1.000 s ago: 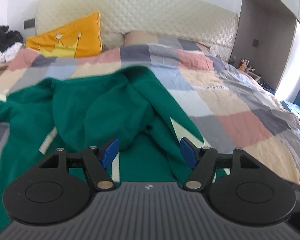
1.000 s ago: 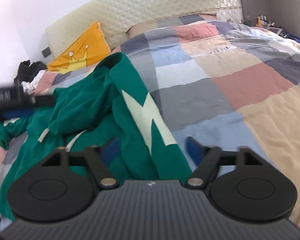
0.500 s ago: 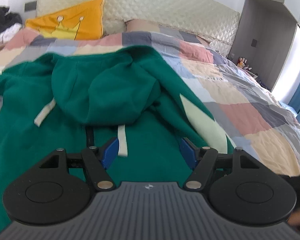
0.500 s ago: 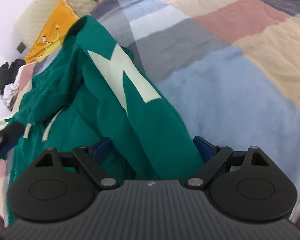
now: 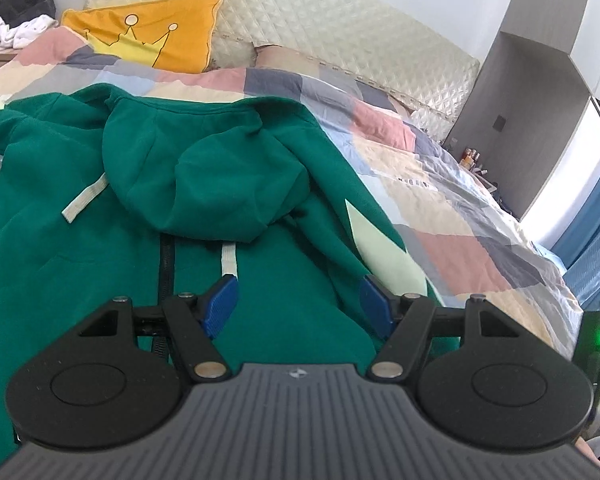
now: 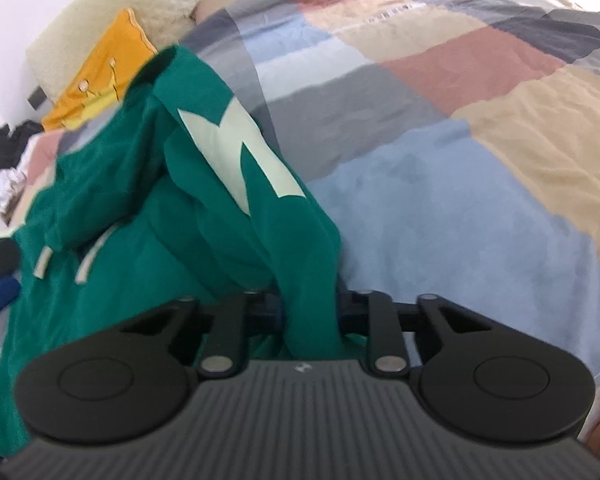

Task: Fold large clothes
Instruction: 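Grasp the hoodie sleeve cuff with the right gripper and lift it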

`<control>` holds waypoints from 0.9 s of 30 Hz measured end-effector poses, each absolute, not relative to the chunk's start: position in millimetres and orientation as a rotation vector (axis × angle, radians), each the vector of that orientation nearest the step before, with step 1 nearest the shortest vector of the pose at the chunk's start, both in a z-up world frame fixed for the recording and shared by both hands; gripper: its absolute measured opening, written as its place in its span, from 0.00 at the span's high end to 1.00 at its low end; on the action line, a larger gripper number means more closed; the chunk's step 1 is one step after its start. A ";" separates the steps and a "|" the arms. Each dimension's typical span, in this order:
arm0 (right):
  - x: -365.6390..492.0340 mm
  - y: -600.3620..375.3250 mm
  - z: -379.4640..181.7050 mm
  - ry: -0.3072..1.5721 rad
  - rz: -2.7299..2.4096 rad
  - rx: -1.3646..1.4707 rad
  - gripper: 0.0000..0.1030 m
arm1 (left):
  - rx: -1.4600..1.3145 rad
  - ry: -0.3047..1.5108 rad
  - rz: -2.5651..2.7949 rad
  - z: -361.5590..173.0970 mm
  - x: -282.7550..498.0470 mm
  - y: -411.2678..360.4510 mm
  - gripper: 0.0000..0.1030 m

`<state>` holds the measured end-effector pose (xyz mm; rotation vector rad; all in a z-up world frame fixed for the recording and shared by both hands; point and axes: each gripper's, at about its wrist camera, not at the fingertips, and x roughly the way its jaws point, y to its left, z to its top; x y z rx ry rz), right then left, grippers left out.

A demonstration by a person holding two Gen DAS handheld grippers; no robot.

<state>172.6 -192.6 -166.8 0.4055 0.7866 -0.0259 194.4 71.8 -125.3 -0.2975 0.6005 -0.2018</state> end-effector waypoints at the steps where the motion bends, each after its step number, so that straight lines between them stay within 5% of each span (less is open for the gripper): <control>1: 170.9 -191.4 -163.0 0.771 -0.029 0.390 0.81 | -0.306 0.600 -0.202 -125.1 193.6 72.4 0.30; 15: 195.2 -236.9 -44.3 0.453 -0.088 0.244 0.84 | -0.343 0.633 -0.167 -131.6 197.6 76.9 0.30; 27: 338.9 -339.2 -9.9 0.480 -0.263 0.154 0.85 | -0.346 0.686 -0.135 -150.1 218.3 82.7 0.30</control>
